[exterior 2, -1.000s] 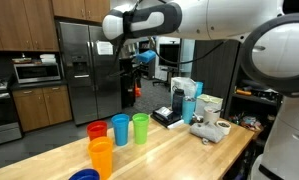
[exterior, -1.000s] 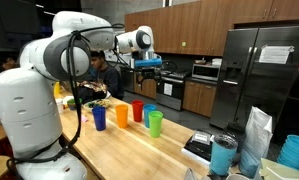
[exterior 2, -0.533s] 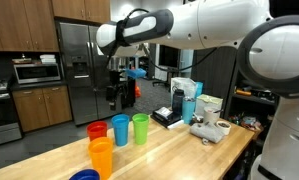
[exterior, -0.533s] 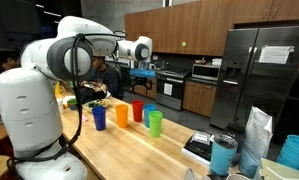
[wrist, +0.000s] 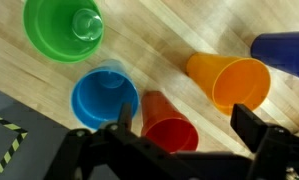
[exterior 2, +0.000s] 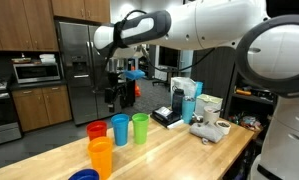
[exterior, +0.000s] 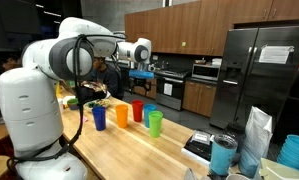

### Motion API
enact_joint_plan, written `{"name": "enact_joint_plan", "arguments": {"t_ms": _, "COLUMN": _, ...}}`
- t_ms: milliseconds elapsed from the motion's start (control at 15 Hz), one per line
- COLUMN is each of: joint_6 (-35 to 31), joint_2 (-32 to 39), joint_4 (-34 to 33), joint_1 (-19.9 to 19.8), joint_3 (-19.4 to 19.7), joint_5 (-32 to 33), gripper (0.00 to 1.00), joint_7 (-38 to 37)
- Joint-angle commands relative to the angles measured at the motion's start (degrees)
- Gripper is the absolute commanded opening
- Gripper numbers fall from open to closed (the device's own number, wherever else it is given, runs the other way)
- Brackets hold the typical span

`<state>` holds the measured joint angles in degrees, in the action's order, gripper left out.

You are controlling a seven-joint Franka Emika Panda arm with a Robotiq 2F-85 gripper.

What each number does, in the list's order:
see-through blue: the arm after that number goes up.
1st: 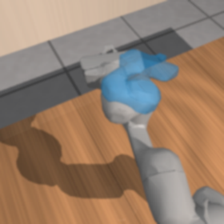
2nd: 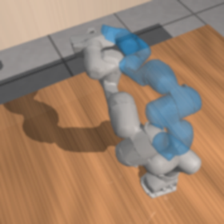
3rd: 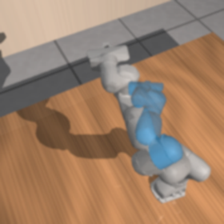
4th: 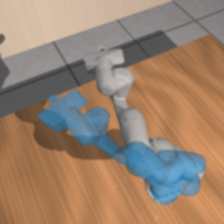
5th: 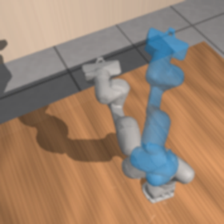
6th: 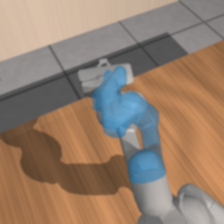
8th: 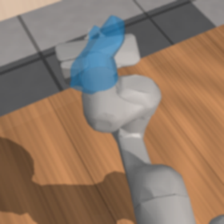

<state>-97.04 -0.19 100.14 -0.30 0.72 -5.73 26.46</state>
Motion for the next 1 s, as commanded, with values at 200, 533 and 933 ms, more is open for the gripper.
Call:
{"name": "enact_joint_plan", "arguments": {"t_ms": 200, "joint_6": 1.22, "joint_2": 2.86, "joint_4": -0.78, "joint_1": 0.75, "joint_3": -1.49, "joint_5": 0.57, "gripper": 1.00, "joint_7": -0.85}}
{"name": "enact_joint_plan", "arguments": {"t_ms": 533, "joint_6": 0.41, "joint_2": 4.20, "joint_4": 0.10, "joint_1": 0.72, "joint_3": -2.12, "joint_5": -0.02, "gripper": 1.00, "joint_7": -0.43}}
{"name": "enact_joint_plan", "arguments": {"t_ms": 933, "joint_6": 0.16, "joint_2": 4.76, "joint_4": 0.30, "joint_1": 0.77, "joint_3": -2.26, "joint_5": -0.02, "gripper": 1.00, "joint_7": -0.43}}
